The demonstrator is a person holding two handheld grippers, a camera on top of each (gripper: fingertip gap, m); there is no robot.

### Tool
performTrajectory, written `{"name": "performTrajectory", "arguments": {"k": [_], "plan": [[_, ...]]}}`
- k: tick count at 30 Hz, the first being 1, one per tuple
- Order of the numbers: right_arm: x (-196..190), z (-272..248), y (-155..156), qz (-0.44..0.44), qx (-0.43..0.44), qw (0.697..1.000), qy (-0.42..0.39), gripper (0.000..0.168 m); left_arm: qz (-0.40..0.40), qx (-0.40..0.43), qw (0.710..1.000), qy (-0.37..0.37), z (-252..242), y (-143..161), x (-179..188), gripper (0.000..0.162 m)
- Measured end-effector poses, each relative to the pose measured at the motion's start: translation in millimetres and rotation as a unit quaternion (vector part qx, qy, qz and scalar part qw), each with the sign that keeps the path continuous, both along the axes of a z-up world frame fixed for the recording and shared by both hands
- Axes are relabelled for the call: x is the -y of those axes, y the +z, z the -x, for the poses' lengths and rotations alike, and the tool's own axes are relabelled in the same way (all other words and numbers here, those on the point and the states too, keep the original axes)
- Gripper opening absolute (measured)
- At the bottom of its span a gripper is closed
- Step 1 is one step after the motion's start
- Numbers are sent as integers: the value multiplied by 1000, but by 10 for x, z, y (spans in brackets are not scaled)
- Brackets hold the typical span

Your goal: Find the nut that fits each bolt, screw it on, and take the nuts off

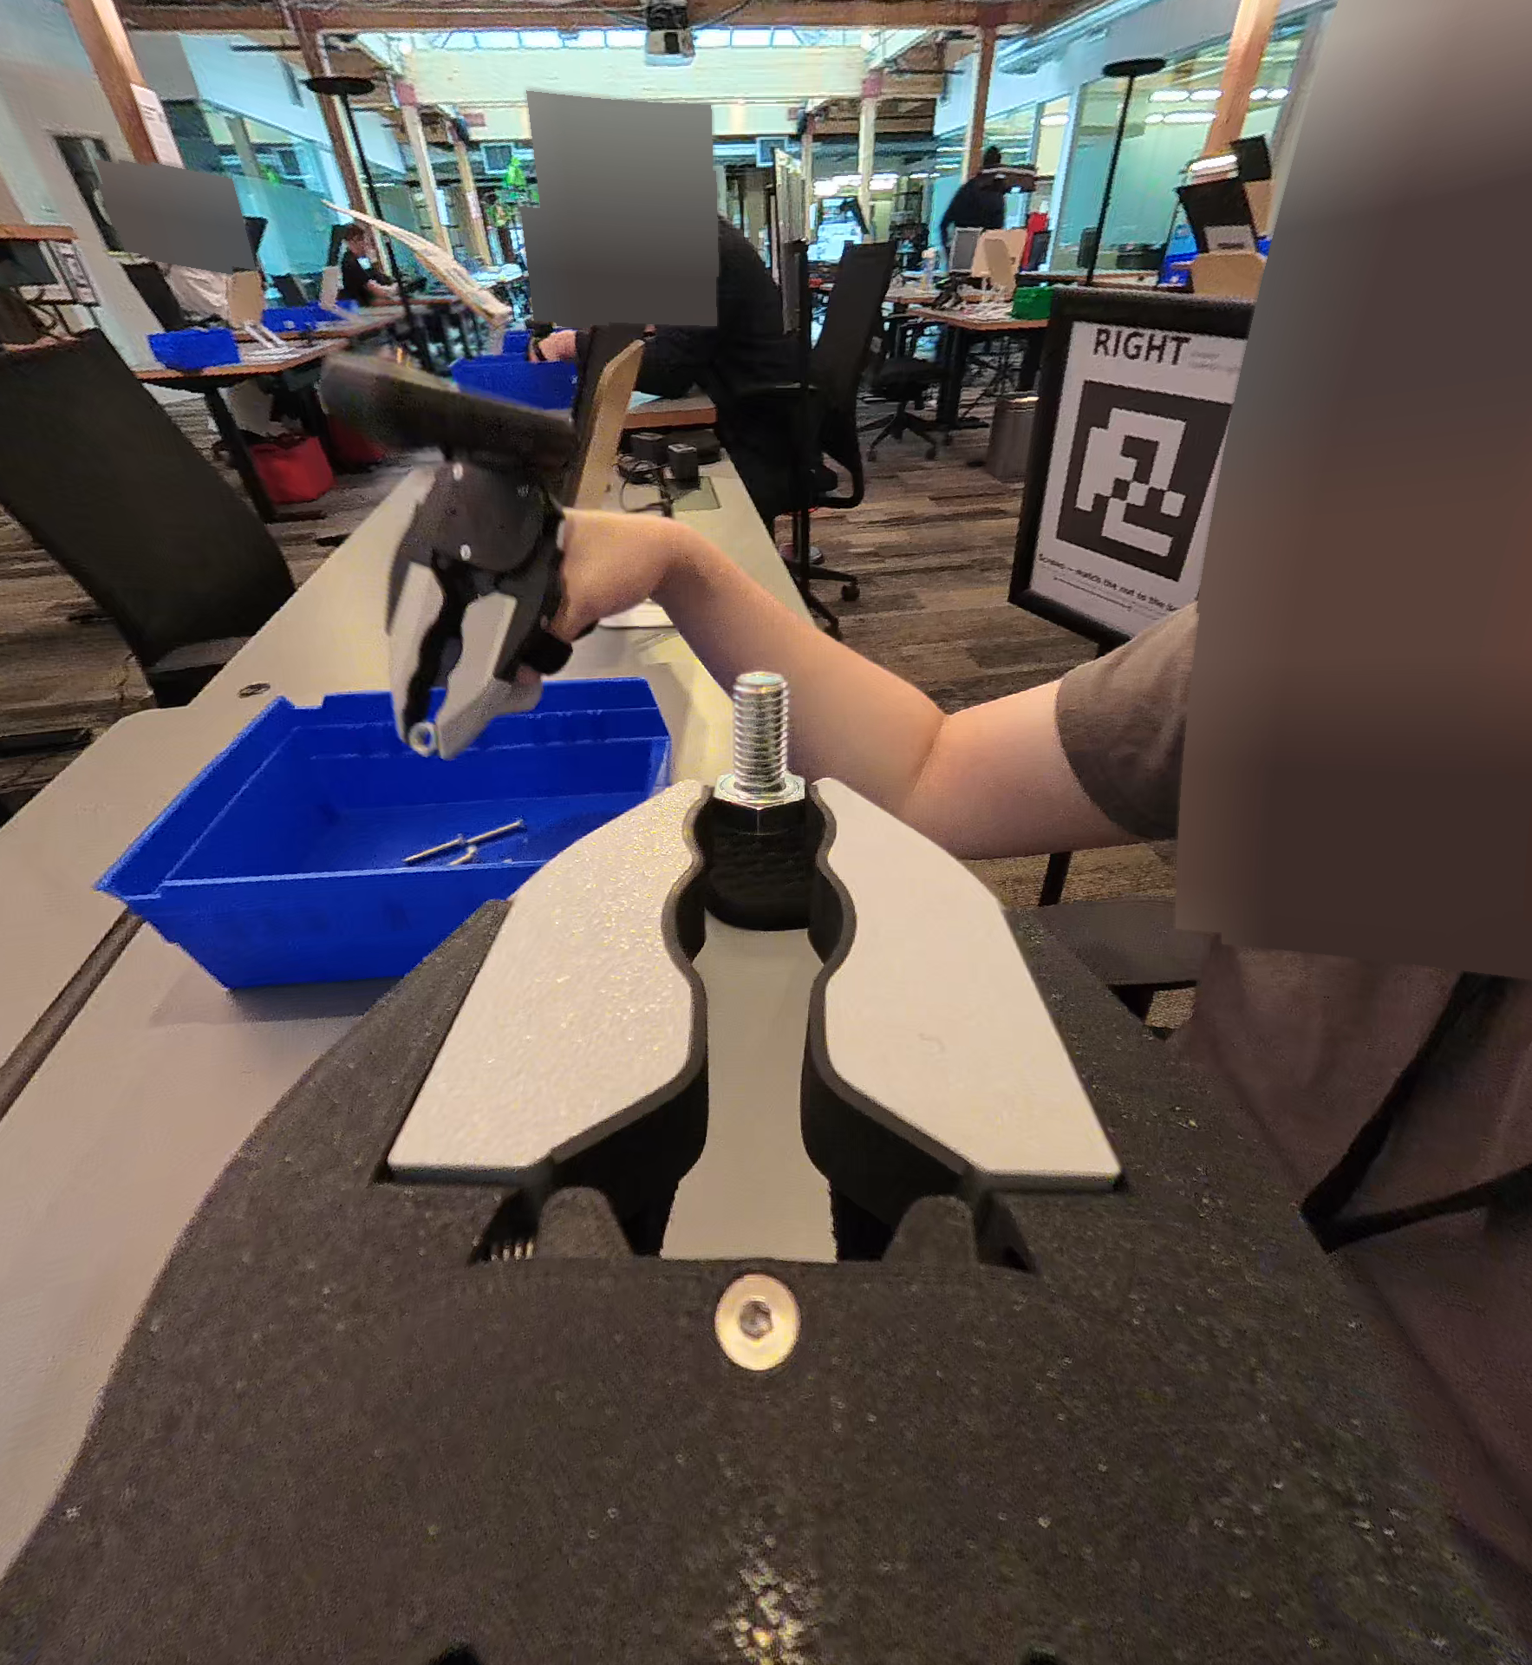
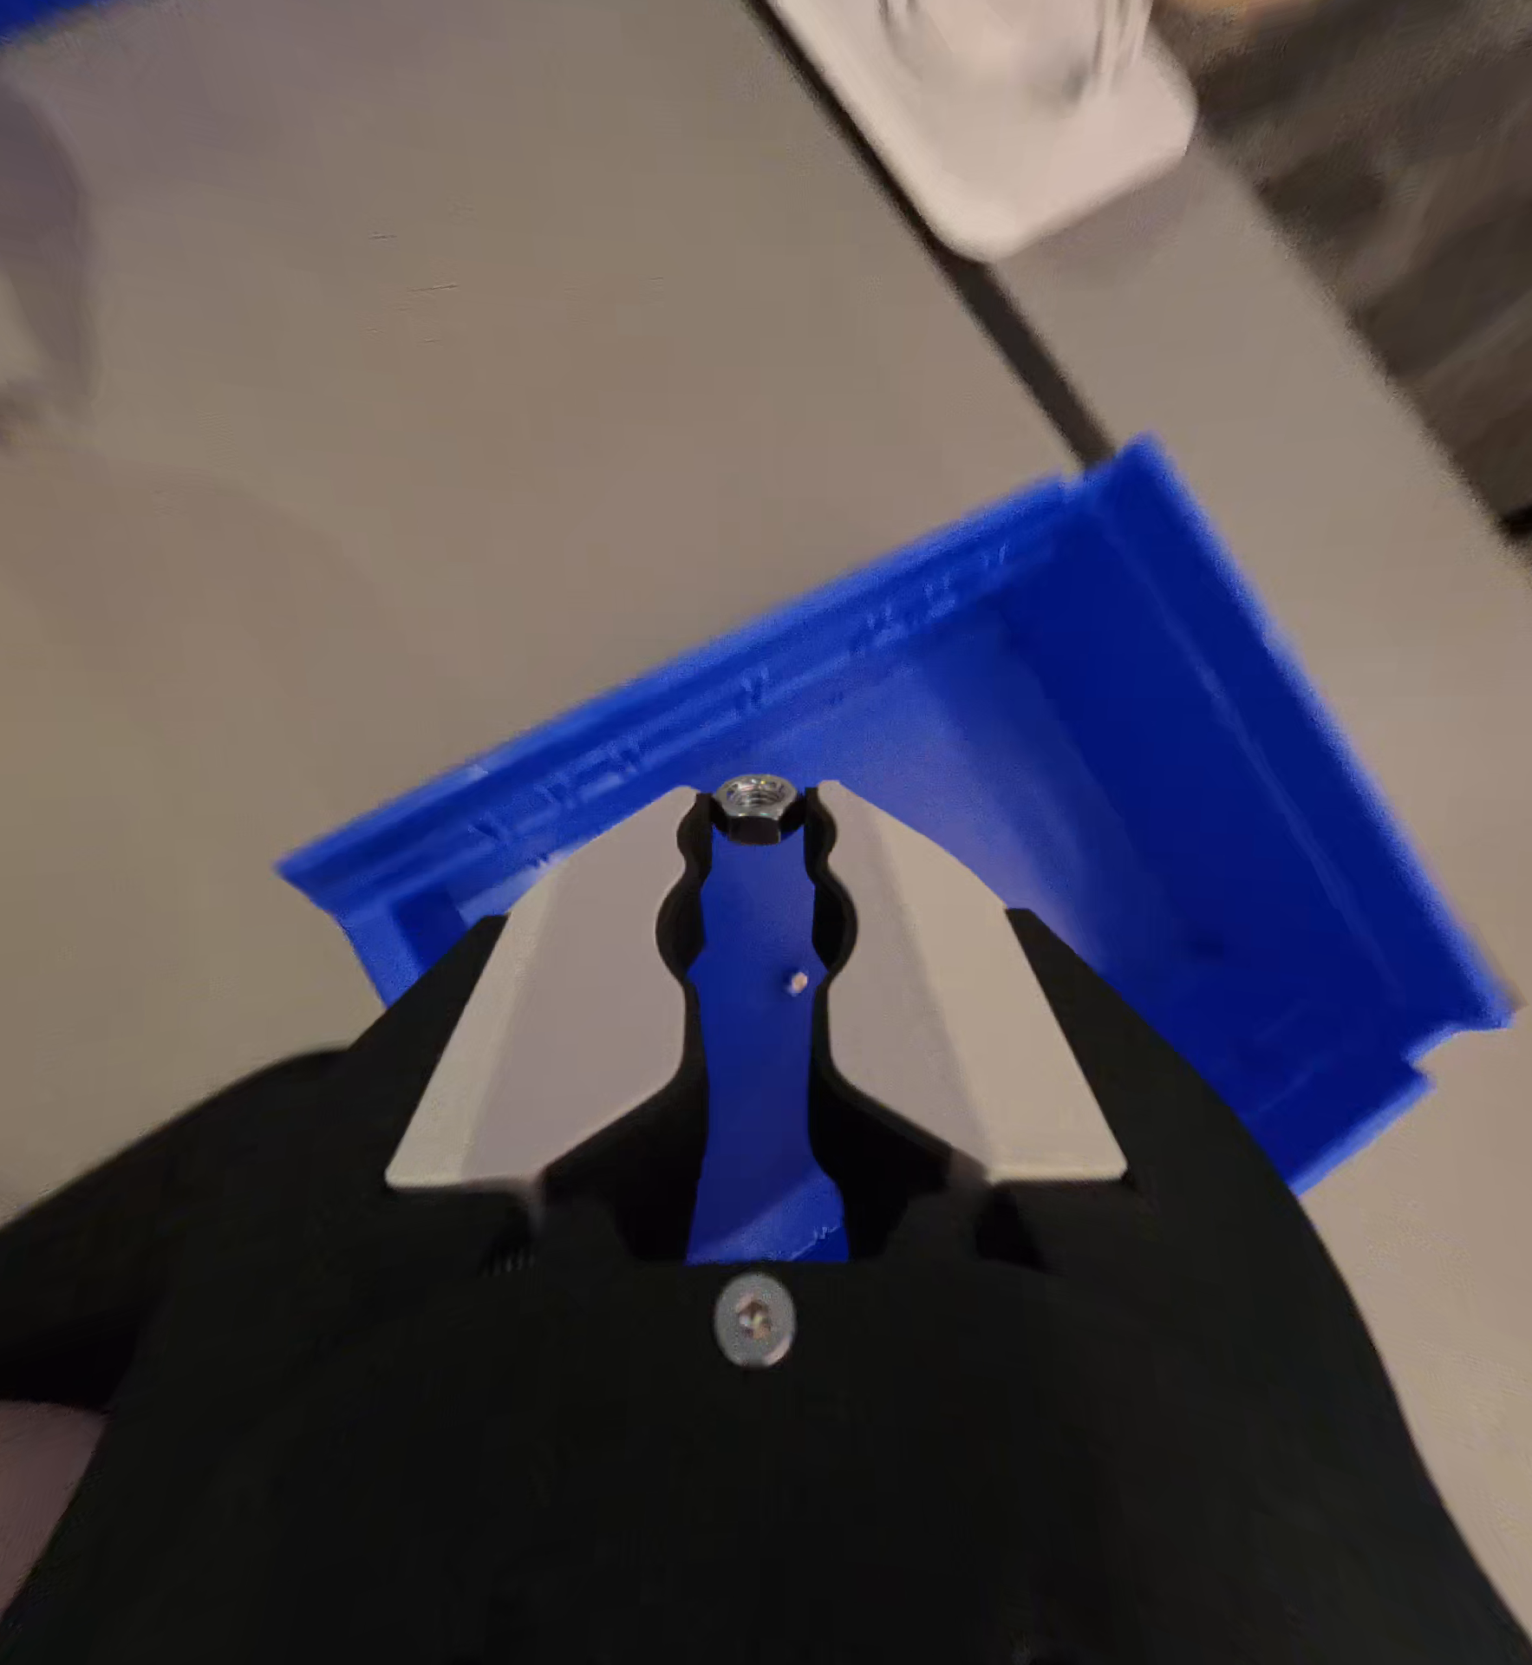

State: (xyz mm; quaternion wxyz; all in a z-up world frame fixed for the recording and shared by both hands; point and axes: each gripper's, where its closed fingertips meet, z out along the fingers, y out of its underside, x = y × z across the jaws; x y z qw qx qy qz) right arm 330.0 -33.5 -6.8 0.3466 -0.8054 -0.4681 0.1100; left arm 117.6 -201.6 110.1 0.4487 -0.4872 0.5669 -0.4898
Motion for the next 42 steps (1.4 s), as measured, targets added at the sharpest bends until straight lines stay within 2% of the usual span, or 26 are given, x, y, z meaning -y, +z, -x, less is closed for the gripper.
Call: {"name": "performTrajectory", "arguments": {"k": [5,9,15,19,22,27,31,34,36,42], "plan": [[-201,-152,-824,112,7,994,7,22,14,5,1000,-1,17,18,-6,18],[-176,-147,-1245,150,44,987,39,22,8,-1,1000,-6,5,-1,18,18],[-135,-185,-1430,160,81,982,51,22,10,-10,1000,-13,-27,-47,35,18],[-110,-263,-1412,172,70,982,34,33,12,-10,1000,-11,-19,-50,18,18],[-194,-241,-1139,120,28,992,27,34,16,-6,1000,-2,-8,-42,-25,18],[-234,-243,-280,-28,-48,998,-2,33,15,0,1000,26,-9,-45,-147,18],[-68,-84,520,-115,-163,980,-18,36,20,15,998,65,-35,-65,-321,18],[141,230,999,-134,-258,957,15,37,28,32,995,92,-42,-66,-438,18],[288,482,1206,-132,-298,944,49,37,23,27,994,103,-43,-94,-481,18],[585,1054,1488,-132,-334,926,113,38,16,7,993,119,-98,-196,-576,18]]}}
